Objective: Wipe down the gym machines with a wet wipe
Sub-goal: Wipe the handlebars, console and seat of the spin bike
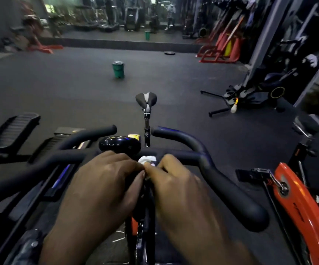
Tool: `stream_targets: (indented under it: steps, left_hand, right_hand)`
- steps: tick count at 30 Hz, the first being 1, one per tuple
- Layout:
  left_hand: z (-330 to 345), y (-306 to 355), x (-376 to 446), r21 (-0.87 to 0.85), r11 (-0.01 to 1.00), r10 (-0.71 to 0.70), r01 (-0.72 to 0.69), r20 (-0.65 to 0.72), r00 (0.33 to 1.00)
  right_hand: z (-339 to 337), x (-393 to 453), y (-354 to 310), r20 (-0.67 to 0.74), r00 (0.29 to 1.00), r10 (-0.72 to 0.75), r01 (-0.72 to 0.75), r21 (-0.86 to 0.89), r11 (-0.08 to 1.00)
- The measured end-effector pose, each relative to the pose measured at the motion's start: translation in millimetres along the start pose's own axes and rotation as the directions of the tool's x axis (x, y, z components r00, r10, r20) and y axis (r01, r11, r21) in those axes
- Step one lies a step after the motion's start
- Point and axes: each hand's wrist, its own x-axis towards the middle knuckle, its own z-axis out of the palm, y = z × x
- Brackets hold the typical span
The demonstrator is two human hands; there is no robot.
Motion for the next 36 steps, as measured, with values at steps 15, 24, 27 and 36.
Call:
stream_targets:
  steps: [15, 24, 27, 36]
  left_hand:
    - [25.7, 44.8, 0.6, 0.263, 0.873, -0.369, 0.409, -0.191, 0.910]
    - [34.2, 60.2, 11.2, 0.349, 0.816, -0.428, 0.460, -0.171, 0.888]
    - [55.2, 69.3, 32.4, 0.432, 0.780, -0.475, 0.453, -0.063, 0.878]
    - [111.8, 76.4, 86.2, 0.532, 0.665, -0.647, 0.524, 0.059, 0.761]
  right_hand:
    - [-12.4, 102.0, 83.7, 0.383, 0.578, -0.720, 0.694, 0.234, 0.681]
    - [49.8, 137.0, 155.8, 0.392, 0.621, -0.679, 0.651, 0.224, 0.725]
    - [66.2, 166.9, 145.3, 0.327, 0.638, -0.697, 0.597, 0.363, 0.716]
    - [103.4, 208.9, 177.0, 0.163, 0.277, -0.947, 0.717, 0.621, 0.317]
